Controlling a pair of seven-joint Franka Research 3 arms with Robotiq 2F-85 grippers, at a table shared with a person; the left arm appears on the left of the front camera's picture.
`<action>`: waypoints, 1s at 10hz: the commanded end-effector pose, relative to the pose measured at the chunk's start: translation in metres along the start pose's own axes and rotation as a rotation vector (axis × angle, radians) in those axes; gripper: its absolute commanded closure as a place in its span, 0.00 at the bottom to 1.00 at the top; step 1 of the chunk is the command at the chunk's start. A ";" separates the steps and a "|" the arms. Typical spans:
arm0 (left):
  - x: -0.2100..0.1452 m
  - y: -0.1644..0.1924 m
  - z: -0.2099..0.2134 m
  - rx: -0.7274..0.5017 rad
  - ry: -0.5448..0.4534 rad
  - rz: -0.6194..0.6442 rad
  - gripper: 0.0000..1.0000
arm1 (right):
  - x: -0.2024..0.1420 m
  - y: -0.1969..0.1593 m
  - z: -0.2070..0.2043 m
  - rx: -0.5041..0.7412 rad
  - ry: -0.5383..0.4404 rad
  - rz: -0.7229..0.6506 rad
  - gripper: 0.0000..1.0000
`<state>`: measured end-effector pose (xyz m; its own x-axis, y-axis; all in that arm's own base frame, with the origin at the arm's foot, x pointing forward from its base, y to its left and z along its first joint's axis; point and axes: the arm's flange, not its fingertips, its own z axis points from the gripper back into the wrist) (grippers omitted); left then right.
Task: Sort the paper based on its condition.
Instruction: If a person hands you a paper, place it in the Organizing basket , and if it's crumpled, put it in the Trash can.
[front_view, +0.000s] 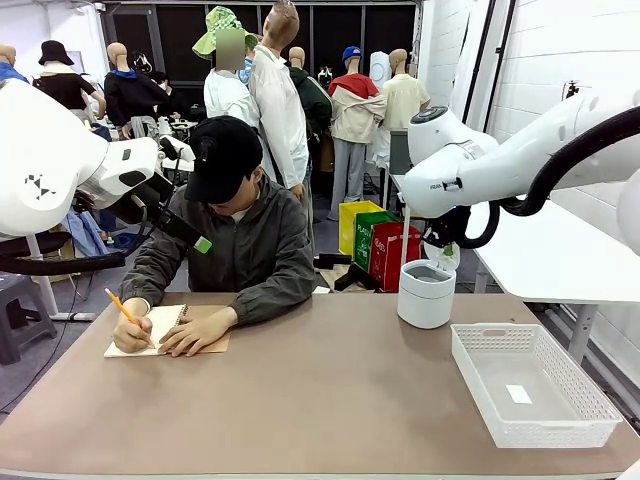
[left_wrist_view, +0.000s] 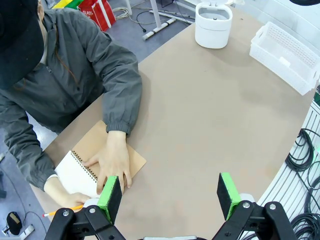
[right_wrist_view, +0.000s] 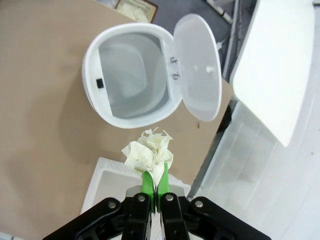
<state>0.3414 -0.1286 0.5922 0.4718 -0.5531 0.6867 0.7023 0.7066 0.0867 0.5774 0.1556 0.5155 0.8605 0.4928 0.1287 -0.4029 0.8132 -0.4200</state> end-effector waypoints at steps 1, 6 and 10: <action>0.001 0.002 0.001 -0.005 0.002 0.003 0.00 | 0.016 0.000 -0.003 -0.001 0.006 0.043 1.00; 0.001 0.002 0.001 -0.005 0.002 0.003 0.00 | 0.041 -0.003 -0.017 0.001 0.019 0.105 1.00; 0.001 0.002 0.001 -0.005 0.002 0.003 0.00 | 0.050 -0.003 -0.029 0.009 0.037 0.115 1.00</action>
<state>0.3414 -0.1286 0.5922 0.4718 -0.5532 0.6866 0.7023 0.7065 0.0867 0.6223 0.1683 0.4968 0.8214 0.5656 0.0733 -0.4934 0.7692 -0.4061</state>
